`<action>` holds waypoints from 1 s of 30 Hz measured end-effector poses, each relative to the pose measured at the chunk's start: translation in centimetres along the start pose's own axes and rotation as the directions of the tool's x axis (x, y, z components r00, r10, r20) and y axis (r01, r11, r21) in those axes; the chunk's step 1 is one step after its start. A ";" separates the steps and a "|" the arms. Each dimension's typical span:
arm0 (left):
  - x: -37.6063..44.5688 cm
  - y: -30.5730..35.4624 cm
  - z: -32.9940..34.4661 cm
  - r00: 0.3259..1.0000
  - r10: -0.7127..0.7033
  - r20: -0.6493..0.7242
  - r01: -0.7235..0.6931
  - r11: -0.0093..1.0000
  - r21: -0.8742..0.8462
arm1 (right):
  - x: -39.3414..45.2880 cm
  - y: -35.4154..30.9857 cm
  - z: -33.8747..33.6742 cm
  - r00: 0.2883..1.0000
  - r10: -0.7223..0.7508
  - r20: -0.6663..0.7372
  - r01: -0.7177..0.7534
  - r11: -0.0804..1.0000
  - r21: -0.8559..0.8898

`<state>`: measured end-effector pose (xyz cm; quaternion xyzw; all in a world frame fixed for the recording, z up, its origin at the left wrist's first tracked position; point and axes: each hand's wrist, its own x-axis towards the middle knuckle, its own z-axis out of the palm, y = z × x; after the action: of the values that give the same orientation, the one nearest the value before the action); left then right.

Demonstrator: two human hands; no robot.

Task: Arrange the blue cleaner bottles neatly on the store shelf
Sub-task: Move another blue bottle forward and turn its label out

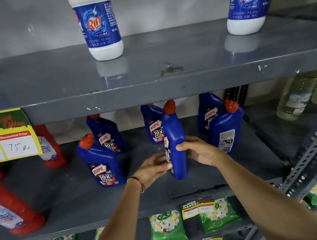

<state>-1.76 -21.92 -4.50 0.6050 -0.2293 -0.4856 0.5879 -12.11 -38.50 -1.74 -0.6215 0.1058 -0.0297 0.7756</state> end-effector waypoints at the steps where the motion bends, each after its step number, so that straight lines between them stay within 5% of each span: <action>1: 0.1 0.0 0.0 0.999 -0.003 0.054 0.004 0.999 -0.033 | 0.0 -0.1 0.0 1.000 0.011 0.027 -0.012 0.999 0.031; 6: 0.6 0.1 0.5 0.996 0.024 0.089 -0.015 0.995 -0.100 | 0.2 -0.6 0.4 0.994 0.034 0.102 -0.046 0.991 0.123; 10: 1.6 0.2 1.5 0.975 0.056 -0.216 -0.060 0.998 -0.012 | 0.9 -0.9 0.4 1.000 -0.024 0.001 0.024 0.992 0.126; 15: 2.3 0.2 2.3 0.835 0.203 -0.512 -0.057 0.957 0.286 | 1.3 -0.6 -0.4 0.991 -0.074 -0.109 0.078 0.996 0.037; 30: 2.0 -1.9 2.6 0.771 0.182 -0.610 0.043 0.941 0.334 | 1.5 1.1 0.1 0.995 -0.005 -0.104 -0.004 0.996 -0.085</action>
<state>-3.68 -24.49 -6.52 0.8131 -0.1186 -0.1861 0.5387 -10.67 -38.42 -2.96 -0.6517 0.1472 -0.0578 0.7418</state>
